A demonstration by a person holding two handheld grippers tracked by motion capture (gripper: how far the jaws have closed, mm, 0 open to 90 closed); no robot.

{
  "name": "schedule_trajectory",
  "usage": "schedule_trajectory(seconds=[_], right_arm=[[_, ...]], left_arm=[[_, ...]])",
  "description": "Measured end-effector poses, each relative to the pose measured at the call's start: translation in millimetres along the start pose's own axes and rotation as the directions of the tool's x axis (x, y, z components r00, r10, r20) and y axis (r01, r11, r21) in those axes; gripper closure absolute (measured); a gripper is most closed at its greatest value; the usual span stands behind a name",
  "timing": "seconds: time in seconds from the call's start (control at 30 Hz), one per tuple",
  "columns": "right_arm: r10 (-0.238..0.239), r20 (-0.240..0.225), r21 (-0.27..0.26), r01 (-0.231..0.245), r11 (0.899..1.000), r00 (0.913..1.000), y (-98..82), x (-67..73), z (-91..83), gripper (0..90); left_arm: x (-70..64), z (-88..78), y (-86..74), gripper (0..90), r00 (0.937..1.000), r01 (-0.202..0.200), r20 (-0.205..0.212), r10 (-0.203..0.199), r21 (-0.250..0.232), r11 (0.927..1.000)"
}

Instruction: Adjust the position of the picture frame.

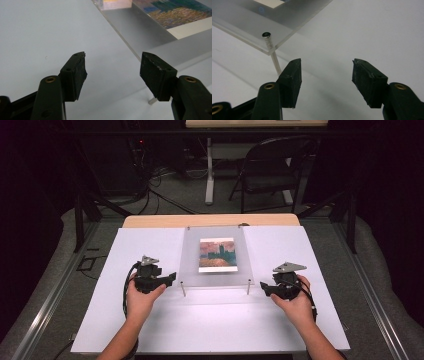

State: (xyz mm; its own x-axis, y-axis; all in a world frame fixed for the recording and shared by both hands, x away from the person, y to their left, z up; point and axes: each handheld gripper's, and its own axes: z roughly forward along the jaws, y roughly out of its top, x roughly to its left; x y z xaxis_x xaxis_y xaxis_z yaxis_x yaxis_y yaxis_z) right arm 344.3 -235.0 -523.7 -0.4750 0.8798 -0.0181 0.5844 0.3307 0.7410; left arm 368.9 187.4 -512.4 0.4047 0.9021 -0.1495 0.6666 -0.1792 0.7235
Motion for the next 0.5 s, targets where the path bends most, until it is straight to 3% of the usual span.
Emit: schedule_trajectory(seconds=[0.17, 0.27, 0.4, 0.5], right_arm=[[0.008, 0.016, 0.021, -0.009, 1.000, 0.9998, 9.7, -3.9, 5.9, 41.4], [0.018, 0.003, 0.038, -0.018, 0.999, 0.9998, 16.6, -8.4, 9.6, 39.9], [0.030, -0.001, 0.034, -0.030, 0.999, 0.9995, 24.9, -13.1, 13.1, 39.3], [0.023, 0.005, 0.024, -0.024, 0.999, 0.9997, 37.2, -18.3, 16.1, 41.8]], left_arm=[[-1.2, 12.7, 12.9, 37.6, 1.0000, 0.005, -0.004, -0.005, 0.031, 0.9995], [-0.9, 17.0, 21.9, 37.1, 0.9998, 0.019, 0.011, -0.019, 0.043, 0.9989], [0.3, 19.4, 30.8, 37.1, 0.9999, 0.012, 0.001, -0.012, 0.035, 0.9993], [3.6, 25.5, 40.9, 37.1, 0.9994, 0.032, 0.007, -0.032, 0.050, 0.9982]])
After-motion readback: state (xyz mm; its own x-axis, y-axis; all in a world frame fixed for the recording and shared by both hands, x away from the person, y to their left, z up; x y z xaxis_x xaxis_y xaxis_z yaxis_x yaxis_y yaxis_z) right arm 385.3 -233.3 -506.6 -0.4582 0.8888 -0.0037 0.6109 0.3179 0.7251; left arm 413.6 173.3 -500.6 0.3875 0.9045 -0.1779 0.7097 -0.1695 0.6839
